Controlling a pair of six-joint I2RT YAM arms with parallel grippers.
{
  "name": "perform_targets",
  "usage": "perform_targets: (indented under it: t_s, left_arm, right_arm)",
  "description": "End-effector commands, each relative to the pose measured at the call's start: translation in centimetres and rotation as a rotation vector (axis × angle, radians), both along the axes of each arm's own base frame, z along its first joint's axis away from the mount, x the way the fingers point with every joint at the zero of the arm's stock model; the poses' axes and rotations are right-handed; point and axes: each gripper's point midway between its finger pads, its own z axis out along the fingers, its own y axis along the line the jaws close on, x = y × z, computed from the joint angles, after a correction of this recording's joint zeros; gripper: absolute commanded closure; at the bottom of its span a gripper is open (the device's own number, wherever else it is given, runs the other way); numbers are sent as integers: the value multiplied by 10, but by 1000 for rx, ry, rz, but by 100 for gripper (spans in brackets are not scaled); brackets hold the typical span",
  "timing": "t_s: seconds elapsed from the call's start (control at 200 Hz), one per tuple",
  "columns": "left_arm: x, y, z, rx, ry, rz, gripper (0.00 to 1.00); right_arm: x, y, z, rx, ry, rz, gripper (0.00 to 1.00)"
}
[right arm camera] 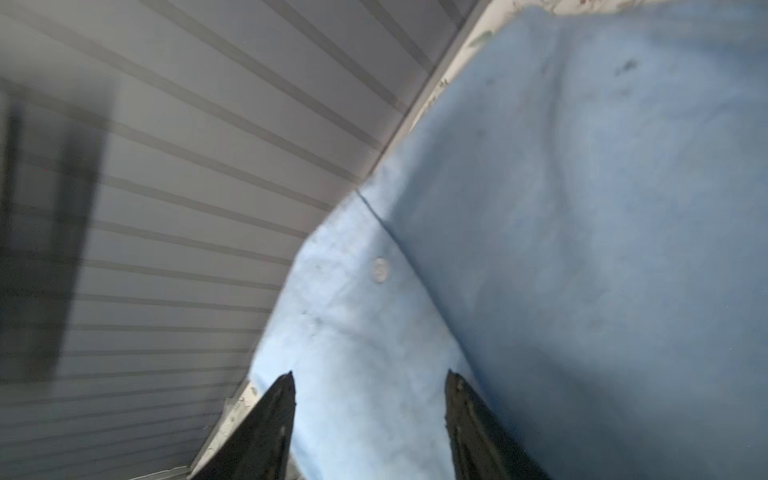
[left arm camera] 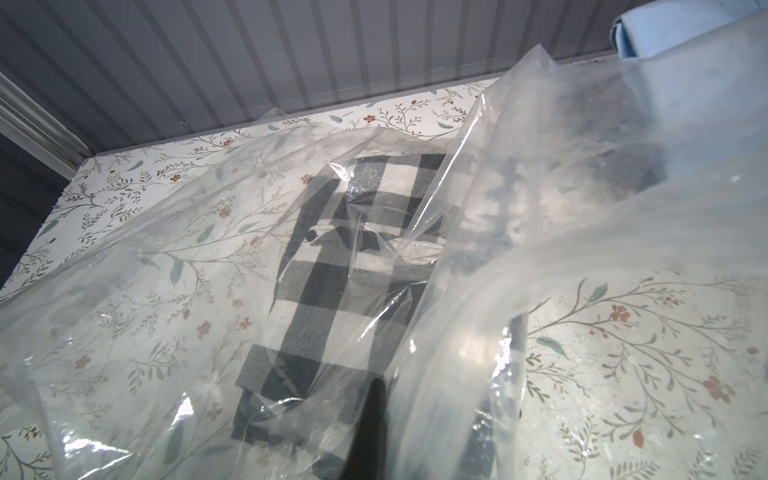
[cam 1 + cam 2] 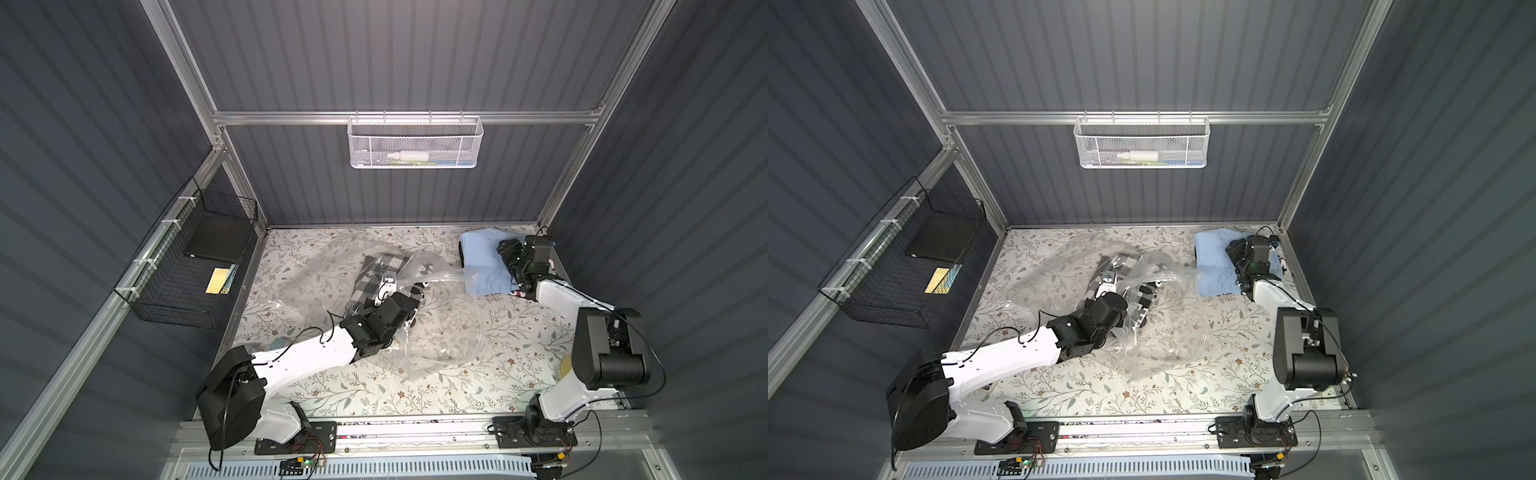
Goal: Take the shirt out of the vacuum bag
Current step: Place the shirt at the center of the board.
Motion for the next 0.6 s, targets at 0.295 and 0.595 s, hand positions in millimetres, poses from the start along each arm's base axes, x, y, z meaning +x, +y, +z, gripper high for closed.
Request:
perform_targets:
  t_s: [0.295, 0.595]
  left_arm:
    - [-6, 2, 12, -82, 10, -9, 100]
    - [-7, 2, 15, -97, 5, -9, 100]
  right_arm:
    - [13, 6, -48, -63, 86, 55, 41]
    - [-30, 26, 110, -236, -166, 34, 40]
